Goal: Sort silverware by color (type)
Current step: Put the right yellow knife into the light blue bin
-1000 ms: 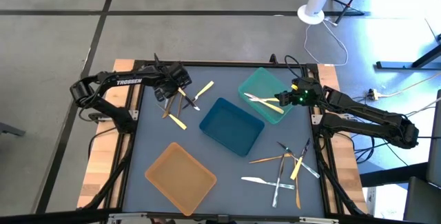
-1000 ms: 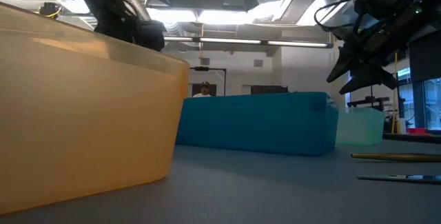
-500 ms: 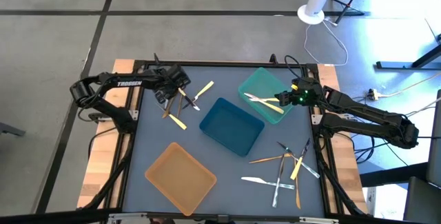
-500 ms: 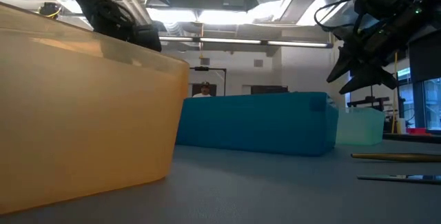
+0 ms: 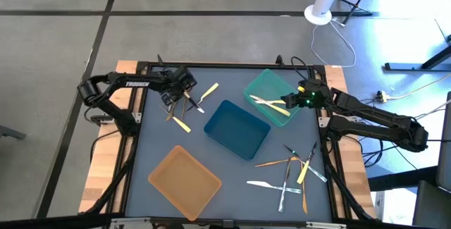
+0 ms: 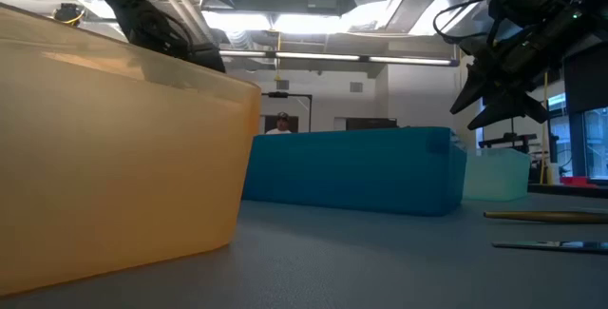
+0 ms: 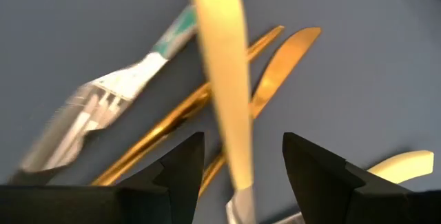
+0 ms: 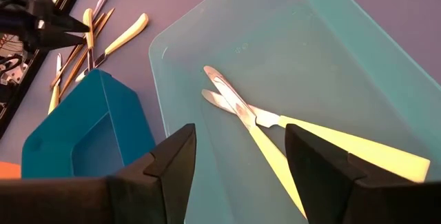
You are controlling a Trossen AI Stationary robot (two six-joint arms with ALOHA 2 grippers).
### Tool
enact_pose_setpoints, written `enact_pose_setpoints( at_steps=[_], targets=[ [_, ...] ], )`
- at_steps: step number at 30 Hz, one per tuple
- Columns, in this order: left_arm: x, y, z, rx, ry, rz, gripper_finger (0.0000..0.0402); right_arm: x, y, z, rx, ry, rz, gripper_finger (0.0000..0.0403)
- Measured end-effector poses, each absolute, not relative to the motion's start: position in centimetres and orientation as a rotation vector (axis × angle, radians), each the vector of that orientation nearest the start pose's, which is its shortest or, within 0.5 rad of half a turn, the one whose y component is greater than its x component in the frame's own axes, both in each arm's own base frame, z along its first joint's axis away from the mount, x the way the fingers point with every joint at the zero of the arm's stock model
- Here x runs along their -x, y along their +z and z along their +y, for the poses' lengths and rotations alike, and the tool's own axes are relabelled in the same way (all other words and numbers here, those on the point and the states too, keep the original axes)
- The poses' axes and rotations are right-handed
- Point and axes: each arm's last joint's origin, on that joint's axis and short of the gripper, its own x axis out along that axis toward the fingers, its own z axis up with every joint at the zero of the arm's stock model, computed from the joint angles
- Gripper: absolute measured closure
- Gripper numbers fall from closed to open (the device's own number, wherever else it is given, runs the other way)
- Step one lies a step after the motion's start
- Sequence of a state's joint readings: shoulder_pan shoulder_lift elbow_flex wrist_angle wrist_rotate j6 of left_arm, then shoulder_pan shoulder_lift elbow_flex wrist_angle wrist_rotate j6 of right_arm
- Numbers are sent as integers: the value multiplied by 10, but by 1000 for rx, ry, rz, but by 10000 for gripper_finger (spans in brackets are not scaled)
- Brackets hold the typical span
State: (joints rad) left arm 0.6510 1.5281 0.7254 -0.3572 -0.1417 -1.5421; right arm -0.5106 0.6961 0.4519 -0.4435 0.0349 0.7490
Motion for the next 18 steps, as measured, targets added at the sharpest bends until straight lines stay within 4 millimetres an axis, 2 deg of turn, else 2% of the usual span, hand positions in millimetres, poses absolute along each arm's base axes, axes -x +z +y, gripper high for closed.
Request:
enact_pose_setpoints(
  at_steps=[6,13,18],
  targets=[
    [-207,137,171,1584,1475,345,210,-125,210,-71,-865,-759,453,194],
    [-205,136,171,1582,1494,354,211,-125,210,-71,-865,-760,453,194],
    [-205,136,171,1584,1490,354,229,-125,210,-71,-865,-760,454,194]
  ],
)
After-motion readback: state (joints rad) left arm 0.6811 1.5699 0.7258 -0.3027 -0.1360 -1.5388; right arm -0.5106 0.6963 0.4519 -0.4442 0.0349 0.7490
